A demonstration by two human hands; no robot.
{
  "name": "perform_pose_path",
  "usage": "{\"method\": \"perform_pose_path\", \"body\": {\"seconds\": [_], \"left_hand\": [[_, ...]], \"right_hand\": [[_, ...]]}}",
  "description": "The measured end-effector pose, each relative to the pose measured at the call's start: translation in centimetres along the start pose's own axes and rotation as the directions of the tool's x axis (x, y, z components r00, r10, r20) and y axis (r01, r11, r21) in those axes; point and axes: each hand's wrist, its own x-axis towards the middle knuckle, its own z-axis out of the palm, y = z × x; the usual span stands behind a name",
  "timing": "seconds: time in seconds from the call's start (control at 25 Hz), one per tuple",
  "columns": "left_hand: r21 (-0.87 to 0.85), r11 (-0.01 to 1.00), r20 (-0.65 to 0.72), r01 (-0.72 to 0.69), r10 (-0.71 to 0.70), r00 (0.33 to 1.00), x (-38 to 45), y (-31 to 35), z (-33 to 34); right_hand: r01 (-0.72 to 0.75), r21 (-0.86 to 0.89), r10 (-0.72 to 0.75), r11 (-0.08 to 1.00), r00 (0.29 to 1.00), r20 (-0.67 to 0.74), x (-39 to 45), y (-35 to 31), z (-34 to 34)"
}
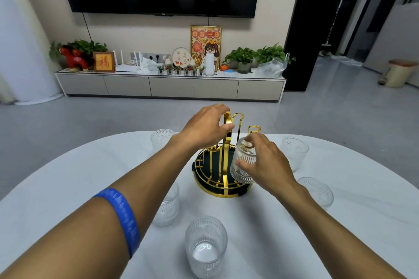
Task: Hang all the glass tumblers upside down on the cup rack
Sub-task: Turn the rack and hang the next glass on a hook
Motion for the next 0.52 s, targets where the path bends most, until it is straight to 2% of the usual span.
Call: {"method": "perform_pose_path", "body": {"seconds": [0.08, 0.16, 0.24, 0.28, 0.36, 0.4, 0.44, 0.52], "left_hand": [[-0.044, 0.999, -0.085, -0.016, 0.012, 0.996, -3.6, 0.9, -0.1], [-0.108, 0.994, -0.1, -0.028, 0.017, 0.995, -9.0, 0.5, 0.6], [-0.084, 0.996, 0.051, 0.021, -0.017, 0.999, -14.7, -0.4, 2.2], [-0.026, 0.998, 0.169, 0.05, -0.044, 0.985, -17.0, -0.7, 3.2], [0.068, 0.993, 0.348, 0.096, -0.114, 0.931, -19.7, -1.2, 5.0], [0.082, 0.99, 0.362, 0.115, -0.137, 0.922, -20.2, -1.3, 5.7], [0.078, 0.989, 0.334, 0.128, -0.147, 0.931, -20.4, -1.2, 6.1], [0.037, 0.992, 0.22, 0.123, -0.128, 0.967, -20.6, -0.7, 6.2]], "right_hand": [[-0.007, 0.032, 0.007, 0.999, 1.0, 0.005, -1.1, -0.3, -0.7], [0.009, 0.158, 0.017, 0.987, 0.986, -0.166, -3.5, -0.8, -1.1], [0.016, 0.324, 0.104, 0.946, 0.931, -0.349, -7.3, -1.3, -0.7], [-0.023, 0.401, 0.174, 0.916, 0.923, -0.344, -9.6, -1.8, -0.1], [-0.213, 0.539, 0.345, 0.815, 0.926, -0.157, -14.0, -2.8, 1.4], [-0.337, 0.578, 0.432, 0.743, 0.901, -0.03, -15.6, -3.3, 2.0], [-0.46, 0.594, 0.507, 0.66, 0.856, 0.1, -16.7, -3.6, 2.4], [-0.694, 0.564, 0.578, 0.447, 0.706, 0.41, -17.7, -4.1, 2.4]]}}
